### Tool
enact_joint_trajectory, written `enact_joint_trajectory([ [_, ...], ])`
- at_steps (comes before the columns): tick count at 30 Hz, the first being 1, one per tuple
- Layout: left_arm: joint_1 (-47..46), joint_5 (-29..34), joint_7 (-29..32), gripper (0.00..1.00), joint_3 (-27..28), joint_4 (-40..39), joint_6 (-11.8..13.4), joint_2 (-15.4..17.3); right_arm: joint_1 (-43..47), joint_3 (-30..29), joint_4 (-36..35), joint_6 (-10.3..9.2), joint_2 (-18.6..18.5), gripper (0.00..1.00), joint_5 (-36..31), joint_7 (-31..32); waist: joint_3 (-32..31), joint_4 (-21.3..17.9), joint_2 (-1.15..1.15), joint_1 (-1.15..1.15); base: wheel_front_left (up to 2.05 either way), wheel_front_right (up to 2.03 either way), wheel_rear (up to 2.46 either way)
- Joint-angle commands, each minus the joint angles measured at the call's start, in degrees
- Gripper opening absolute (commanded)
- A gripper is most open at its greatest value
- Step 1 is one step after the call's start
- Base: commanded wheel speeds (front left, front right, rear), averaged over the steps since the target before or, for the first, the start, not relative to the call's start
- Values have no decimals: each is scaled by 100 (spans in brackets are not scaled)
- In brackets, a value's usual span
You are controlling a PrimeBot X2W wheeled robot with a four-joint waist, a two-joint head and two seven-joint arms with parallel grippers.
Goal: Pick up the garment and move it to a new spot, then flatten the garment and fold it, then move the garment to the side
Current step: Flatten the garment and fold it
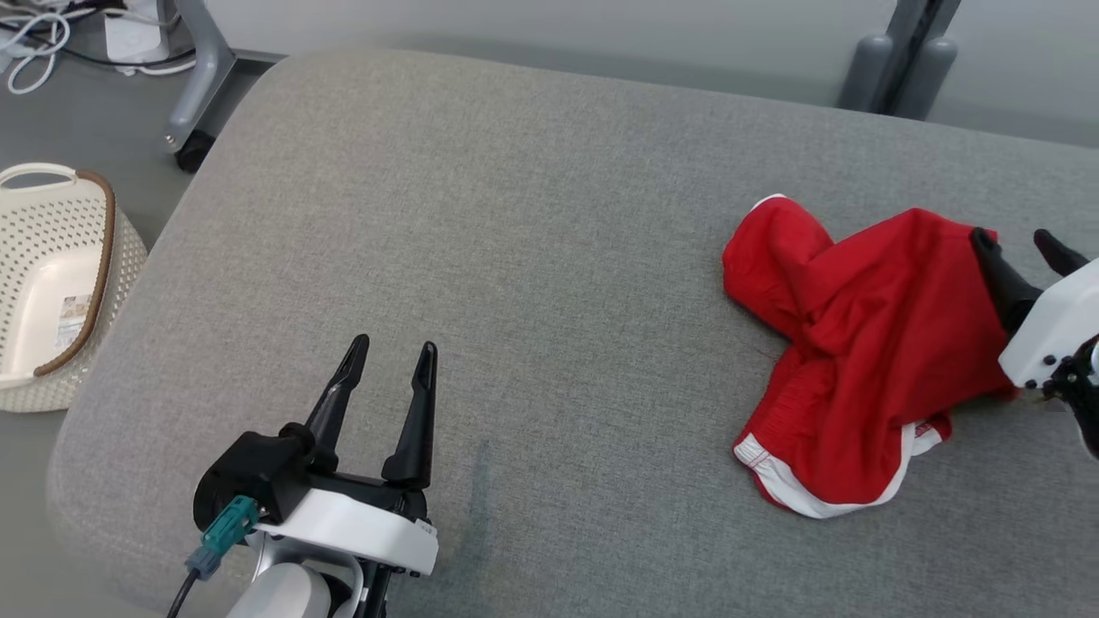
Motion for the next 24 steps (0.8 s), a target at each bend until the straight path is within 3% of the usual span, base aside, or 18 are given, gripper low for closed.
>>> enact_joint_trajectory([
  [1, -12, 36, -26, 100, 9, 36, -18, 60, 171, 108, -23, 5, 32, 100, 33, -200, -264, -226, 0, 0, 0, 0, 0],
  [9, 144, -3, 55, 100, 40, -7, 57, 177, 937, 218, -816, 5, 237, 100, 18, -1017, -731, -870, 0, 0, 0, 0, 0],
  [14, 269, -57, 85, 100, 213, -143, 184, 327, 1768, 63, -1713, 4, 658, 100, -426, -2027, -960, -1426, 0, 0, 0, 0, 0],
  [24, 466, -117, 157, 100, 295, -345, 300, 468, 3138, -229, -2435, 5, 1219, 100, -946, -2946, -1085, -1937, 0, 0, 0, 0, 0],
])
